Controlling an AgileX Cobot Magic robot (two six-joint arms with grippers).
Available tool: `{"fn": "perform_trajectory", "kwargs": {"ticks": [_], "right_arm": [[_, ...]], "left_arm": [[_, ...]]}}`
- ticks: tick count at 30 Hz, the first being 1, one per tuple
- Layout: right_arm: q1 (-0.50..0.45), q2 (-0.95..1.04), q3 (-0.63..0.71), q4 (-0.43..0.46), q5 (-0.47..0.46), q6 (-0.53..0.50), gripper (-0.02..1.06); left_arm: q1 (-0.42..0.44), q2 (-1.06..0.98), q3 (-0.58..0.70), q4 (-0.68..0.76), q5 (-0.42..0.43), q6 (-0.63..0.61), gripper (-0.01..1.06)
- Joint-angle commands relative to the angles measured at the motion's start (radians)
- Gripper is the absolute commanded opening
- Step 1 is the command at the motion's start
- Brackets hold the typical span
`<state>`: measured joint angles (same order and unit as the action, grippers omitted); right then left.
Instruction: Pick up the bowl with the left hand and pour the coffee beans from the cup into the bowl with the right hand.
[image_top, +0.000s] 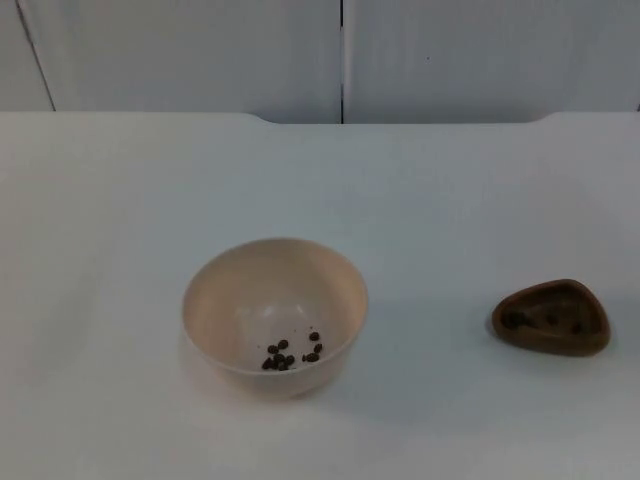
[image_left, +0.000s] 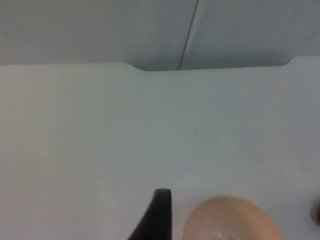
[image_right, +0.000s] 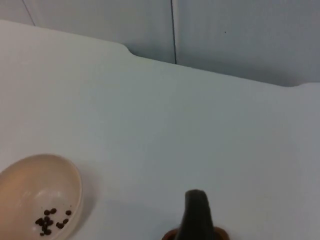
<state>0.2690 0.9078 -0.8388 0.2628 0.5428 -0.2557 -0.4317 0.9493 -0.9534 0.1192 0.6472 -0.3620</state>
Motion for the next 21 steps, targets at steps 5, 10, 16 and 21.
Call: {"fn": "perform_trajectory", "kwargs": {"ticks": [5, 10, 16, 21], "right_arm": [[-0.003, -0.096, 0.012, 0.000, -0.001, -0.031, 0.59], [-0.003, -0.141, 0.012, 0.000, 0.020, -0.031, 0.59], [-0.003, -0.190, 0.014, 0.009, 0.084, -0.031, 0.59], [-0.003, -0.252, 0.067, 0.009, 0.072, -0.033, 0.59]], "left_arm": [[0.002, -0.131, 0.003, -0.004, 0.093, 0.045, 0.85], [0.002, -0.261, 0.086, -0.004, 0.088, 0.052, 0.85], [0.002, -0.468, 0.245, -0.002, 0.099, 0.052, 0.85], [0.002, -0.609, 0.305, 0.013, 0.139, 0.052, 0.85]]}}
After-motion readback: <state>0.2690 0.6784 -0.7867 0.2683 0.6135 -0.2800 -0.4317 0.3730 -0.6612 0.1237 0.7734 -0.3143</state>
